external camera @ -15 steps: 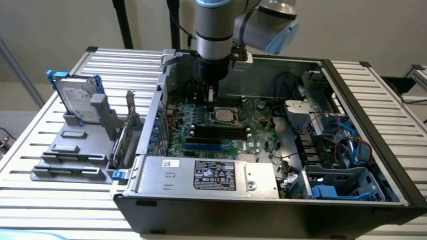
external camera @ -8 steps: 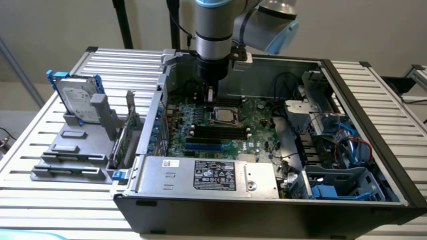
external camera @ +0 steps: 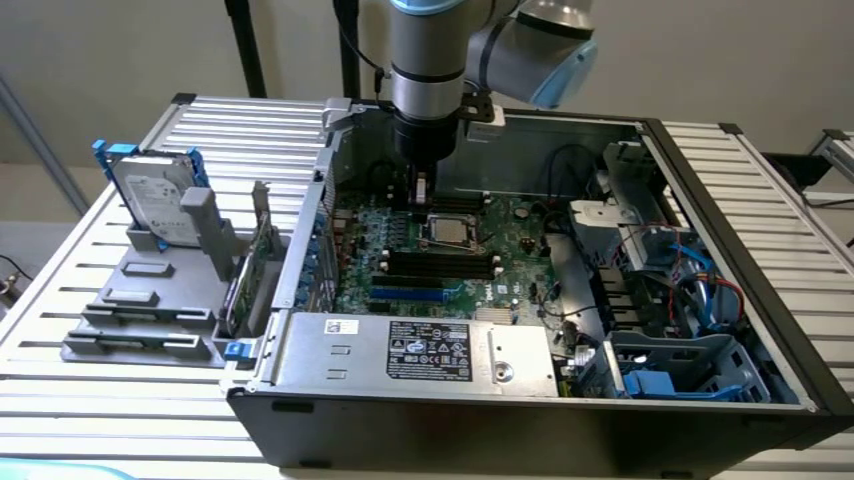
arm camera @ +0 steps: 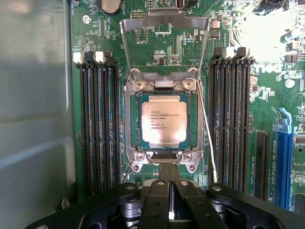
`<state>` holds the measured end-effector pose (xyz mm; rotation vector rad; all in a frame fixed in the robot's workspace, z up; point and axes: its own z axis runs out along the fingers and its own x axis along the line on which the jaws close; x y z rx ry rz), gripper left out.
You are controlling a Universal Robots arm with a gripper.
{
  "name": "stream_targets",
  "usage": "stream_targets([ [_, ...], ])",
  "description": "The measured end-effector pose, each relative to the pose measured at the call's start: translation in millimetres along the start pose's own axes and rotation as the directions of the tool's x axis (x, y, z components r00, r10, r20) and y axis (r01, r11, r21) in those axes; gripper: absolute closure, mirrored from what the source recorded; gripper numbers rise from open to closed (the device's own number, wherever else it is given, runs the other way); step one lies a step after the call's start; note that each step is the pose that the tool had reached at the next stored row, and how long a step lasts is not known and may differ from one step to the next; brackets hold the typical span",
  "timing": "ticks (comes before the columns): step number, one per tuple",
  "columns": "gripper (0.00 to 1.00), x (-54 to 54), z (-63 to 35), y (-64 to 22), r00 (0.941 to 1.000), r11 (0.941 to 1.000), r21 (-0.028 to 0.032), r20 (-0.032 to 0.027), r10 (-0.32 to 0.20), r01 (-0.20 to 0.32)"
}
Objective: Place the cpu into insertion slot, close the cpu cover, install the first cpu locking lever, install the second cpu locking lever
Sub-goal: 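Close the cpu cover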
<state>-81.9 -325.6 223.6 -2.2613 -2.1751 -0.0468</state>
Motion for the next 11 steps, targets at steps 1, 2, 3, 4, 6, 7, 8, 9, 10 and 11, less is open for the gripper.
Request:
stream_targets([
  [1, 0.89, 0.0, -0.1, 0.5, 1.0, 1.0, 0.0001, 0.0, 0.0, 0.0],
  [2, 0.89, 0.1, -0.5, 1.4, 1.0, 1.0, 0.0004, -0.0001, 0.0, 0.0],
  [3, 0.89, 0.1, -1.2, 2.9, 1.0, 1.0, 0.0009, 0.0, 0.0, 0.0],
  [4, 0.89, 0.3, -2.0, 5.6, 1.0, 1.0, 0.0017, 0.0001, 0.0, 0.0],
  [6, 0.89, 0.6, -4.0, 12.7, 1.0, 1.0, 0.0038, 0.0003, 0.0, 0.0],
  [7, 0.89, 0.8, -5.0, 17.0, 1.0, 1.0, 0.0051, 0.0003, 0.0, 0.0],
  [8, 0.89, 1.0, -6.0, 21.2, 1.0, 1.0, 0.0066, 0.0003, 0.0, 0.0],
  [9, 0.89, 1.2, -7.0, 26.2, 1.0, 1.0, 0.0086, 0.0004, 0.0, 0.0],
  [10, 0.89, 1.4, -8.0, 30.7, 1.0, 0.9999, 0.0106, 0.0005, 0.0, 0.0],
  [11, 0.89, 1.6, -8.9, 35.2, 1.0, 0.9999, 0.0124, 0.0005, 0.0, 0.0],
])
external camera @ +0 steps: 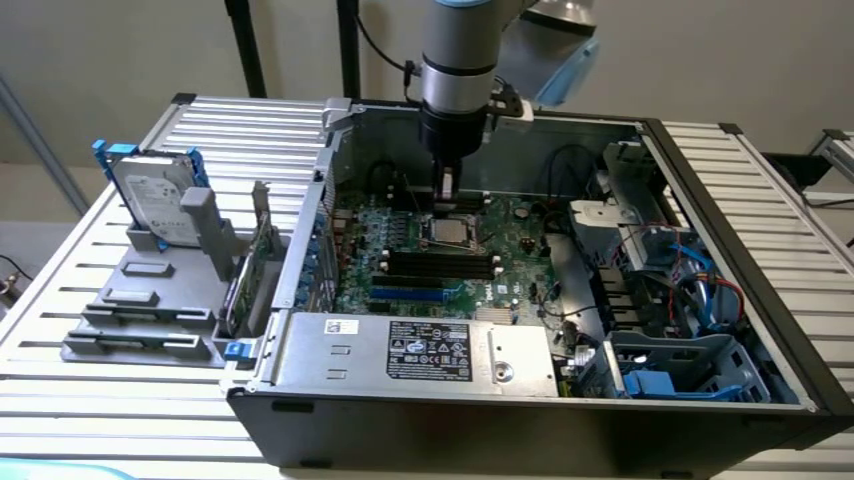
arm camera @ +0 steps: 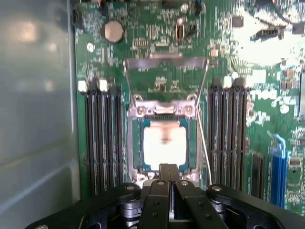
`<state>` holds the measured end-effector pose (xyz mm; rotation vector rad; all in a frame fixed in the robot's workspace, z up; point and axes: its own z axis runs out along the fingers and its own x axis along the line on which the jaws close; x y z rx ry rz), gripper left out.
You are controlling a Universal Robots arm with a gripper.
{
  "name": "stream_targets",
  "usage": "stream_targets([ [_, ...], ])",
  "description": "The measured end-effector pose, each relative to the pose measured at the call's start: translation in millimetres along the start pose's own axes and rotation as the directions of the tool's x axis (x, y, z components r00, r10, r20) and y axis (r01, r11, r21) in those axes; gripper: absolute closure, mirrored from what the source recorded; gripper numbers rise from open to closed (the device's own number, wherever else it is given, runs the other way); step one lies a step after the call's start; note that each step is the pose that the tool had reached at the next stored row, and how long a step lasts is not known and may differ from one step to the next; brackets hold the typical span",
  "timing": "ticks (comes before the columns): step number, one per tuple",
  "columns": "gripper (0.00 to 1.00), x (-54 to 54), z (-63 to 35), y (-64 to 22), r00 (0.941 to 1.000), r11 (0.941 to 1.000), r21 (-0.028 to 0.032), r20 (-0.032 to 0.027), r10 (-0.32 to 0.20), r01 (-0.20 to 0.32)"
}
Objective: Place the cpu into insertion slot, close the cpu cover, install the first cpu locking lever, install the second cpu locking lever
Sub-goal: 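Close the cpu cover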
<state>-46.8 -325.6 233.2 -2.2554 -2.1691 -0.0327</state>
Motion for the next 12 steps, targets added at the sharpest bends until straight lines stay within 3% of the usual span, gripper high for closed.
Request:
stream_targets([
  [12, 0.89, 2.7, -21.4, 54.5, 1.0, 0.9997, 0.0242, 0.0009, 0.0, 0.0],
])
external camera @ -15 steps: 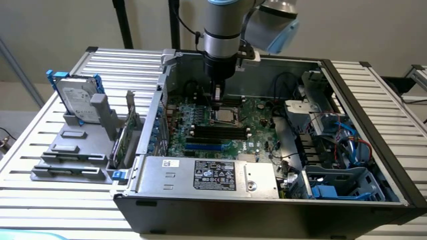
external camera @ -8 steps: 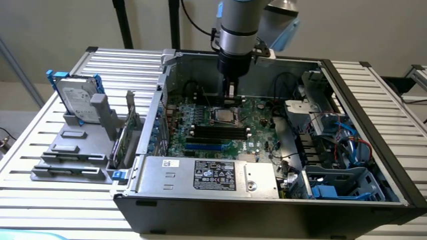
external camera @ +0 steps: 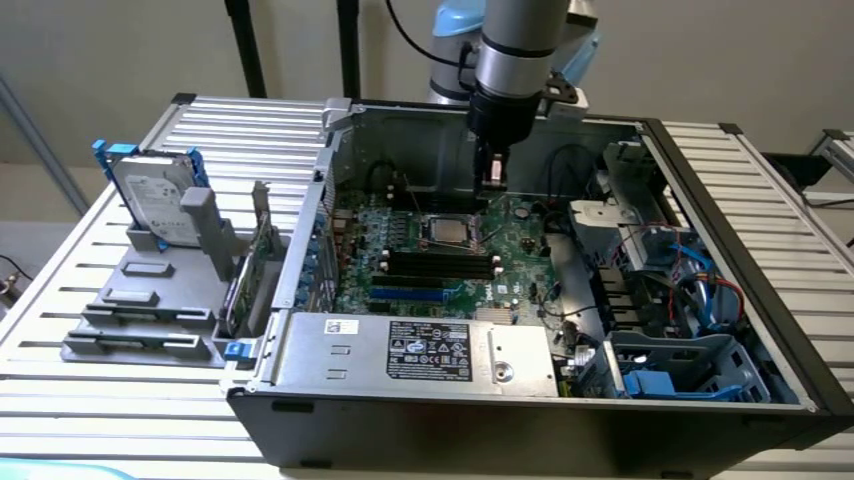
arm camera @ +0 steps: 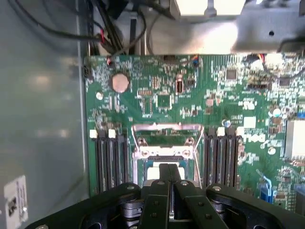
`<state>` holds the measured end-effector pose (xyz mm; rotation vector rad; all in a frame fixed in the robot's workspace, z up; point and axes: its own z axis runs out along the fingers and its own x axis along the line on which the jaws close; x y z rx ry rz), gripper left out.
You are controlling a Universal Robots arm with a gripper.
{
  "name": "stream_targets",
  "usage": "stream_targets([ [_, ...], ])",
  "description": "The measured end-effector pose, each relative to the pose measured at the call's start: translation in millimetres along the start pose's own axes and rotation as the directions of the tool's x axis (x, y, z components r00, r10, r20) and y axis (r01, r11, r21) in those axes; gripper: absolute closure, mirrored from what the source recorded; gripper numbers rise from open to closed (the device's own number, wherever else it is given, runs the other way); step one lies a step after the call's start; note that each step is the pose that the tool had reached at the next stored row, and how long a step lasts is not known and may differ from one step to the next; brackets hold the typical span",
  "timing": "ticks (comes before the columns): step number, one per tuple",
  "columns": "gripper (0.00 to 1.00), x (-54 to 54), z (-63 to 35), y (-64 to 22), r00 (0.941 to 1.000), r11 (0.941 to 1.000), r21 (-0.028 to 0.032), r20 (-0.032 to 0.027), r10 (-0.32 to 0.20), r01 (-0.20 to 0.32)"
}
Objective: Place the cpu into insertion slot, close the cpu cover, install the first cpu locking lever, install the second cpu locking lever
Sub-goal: 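Close the cpu cover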
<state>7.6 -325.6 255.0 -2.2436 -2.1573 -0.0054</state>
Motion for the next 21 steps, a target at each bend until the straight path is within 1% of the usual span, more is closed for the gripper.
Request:
stream_targets([
  [7, 0.89, 1.5, -11.9, 31.6, 1.0, 0.9999, 0.0102, 0.0, 0.0, 0.0],
  [10, 0.89, 2.1, -13.7, 45.2, 1.0, 0.9999, 0.0135, 0.0001, 0.0, 0.0],
  [13, 0.89, 2.5, -12.6, 55.4, 1.0, 0.9999, 0.0148, -0.001, 0.0, 0.0],
  [16, 0.89, 2.5, -8.3, 59.8, 1.0, 0.9999, 0.015, -0.0016, -0.001, 0.001],
  [21, 0.89, -0.3, 0.7, 60.3, 1.0, 0.9998, 0.0155, -0.0013, -0.009, 0.009],
])
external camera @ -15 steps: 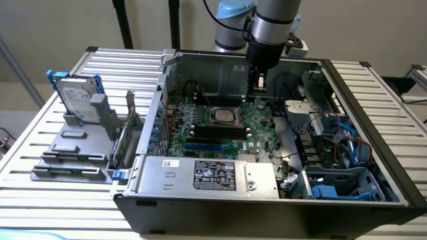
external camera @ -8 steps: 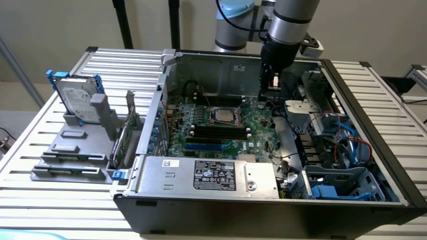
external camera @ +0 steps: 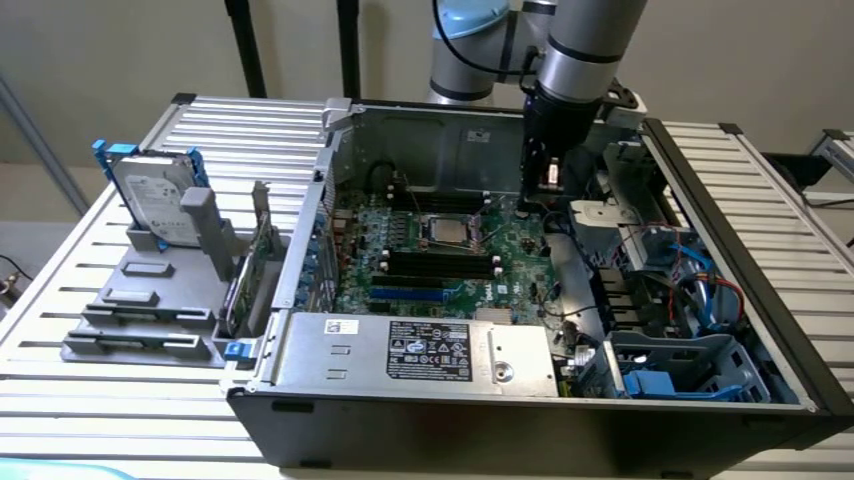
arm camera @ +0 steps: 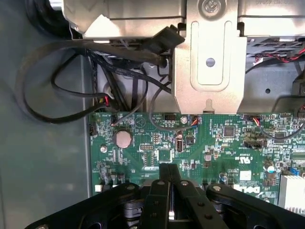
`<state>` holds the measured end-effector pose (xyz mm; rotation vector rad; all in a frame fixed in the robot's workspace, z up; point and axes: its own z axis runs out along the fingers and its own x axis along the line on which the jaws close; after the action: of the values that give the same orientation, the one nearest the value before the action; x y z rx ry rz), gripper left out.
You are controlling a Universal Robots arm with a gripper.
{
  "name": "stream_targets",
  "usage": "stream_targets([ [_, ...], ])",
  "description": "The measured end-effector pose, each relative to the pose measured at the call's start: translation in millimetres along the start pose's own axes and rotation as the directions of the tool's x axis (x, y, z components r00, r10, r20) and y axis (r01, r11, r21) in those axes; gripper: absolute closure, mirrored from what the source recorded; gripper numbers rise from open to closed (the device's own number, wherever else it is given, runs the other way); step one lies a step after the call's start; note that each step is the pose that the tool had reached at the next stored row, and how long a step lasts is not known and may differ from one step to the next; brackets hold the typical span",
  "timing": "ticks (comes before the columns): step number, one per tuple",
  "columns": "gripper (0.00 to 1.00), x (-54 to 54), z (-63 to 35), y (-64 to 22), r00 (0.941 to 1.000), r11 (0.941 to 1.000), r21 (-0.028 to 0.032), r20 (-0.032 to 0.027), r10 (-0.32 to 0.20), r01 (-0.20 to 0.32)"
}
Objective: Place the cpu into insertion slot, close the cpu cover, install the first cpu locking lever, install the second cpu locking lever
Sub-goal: 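Close the cpu cover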
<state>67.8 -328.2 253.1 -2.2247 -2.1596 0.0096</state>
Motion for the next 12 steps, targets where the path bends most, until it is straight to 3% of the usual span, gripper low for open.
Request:
stream_targets([
  [4, 0.89, -1.1, 6.7, -0.6, 1.0, 1.0, 0.0024, 0.0002, -0.006, 0.006],
  [6, 0.89, -1.1, 7.6, -2.7, 1.0, 0.9999, 0.0108, 0.0006, -0.007, 0.007],
  [10, 0.89, -1.2, 7.8, -3.9, 1.0, 0.9979, 0.0644, 0.0017, -0.007, 0.007],
  [12, 0.89, -1.2, 7.8, -4.7, 1.0, 0.9965, 0.0831, 0.0027, -0.007, 0.006],
])
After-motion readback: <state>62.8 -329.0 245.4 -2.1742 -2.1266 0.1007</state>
